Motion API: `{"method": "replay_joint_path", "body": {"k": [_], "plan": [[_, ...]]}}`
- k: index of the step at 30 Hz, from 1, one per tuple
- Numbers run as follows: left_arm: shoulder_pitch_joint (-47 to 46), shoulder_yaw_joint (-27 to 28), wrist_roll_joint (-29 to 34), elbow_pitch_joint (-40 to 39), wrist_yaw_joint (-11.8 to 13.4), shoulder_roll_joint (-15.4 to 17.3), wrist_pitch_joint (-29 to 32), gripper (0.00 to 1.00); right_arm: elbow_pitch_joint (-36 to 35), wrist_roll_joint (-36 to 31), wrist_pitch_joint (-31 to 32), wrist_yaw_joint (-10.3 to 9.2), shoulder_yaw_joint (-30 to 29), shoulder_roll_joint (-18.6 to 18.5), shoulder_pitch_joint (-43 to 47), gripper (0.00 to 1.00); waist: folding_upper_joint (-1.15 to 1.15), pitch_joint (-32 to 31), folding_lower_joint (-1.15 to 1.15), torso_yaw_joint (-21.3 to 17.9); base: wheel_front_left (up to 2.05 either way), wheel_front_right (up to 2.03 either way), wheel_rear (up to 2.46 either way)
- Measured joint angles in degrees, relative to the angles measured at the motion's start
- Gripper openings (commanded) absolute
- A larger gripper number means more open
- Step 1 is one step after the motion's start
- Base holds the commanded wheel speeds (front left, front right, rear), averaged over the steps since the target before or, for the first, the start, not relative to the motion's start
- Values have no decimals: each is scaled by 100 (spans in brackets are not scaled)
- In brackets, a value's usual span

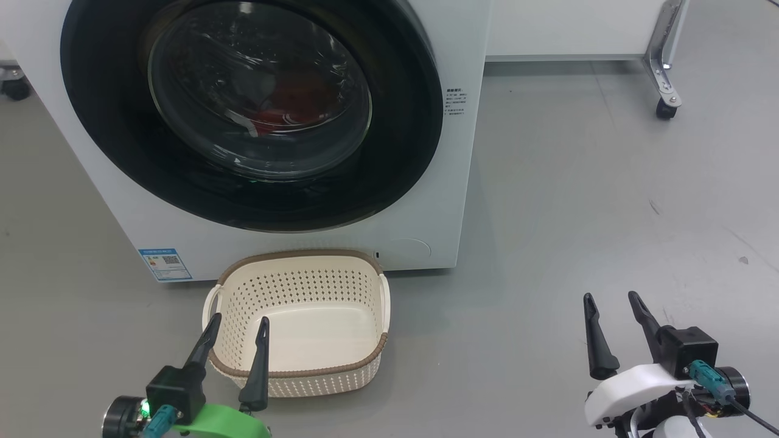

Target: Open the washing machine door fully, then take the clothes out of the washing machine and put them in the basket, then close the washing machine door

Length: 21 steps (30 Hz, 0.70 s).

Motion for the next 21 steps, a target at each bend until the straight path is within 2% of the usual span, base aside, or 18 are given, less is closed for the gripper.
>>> {"method": "replay_joint_path", "body": {"k": [7,21], "plan": [[-1,-97,478,-7,44,15,-131,100,-27,-506,-113,-51,76,0,-2,100,0,-18,0,-21,0,0,0],[2,94,315,210,151,-69,-131,100,13,-498,-129,-53,-110,85,0,100,0,-67,0,-30,0,0,0]]}}
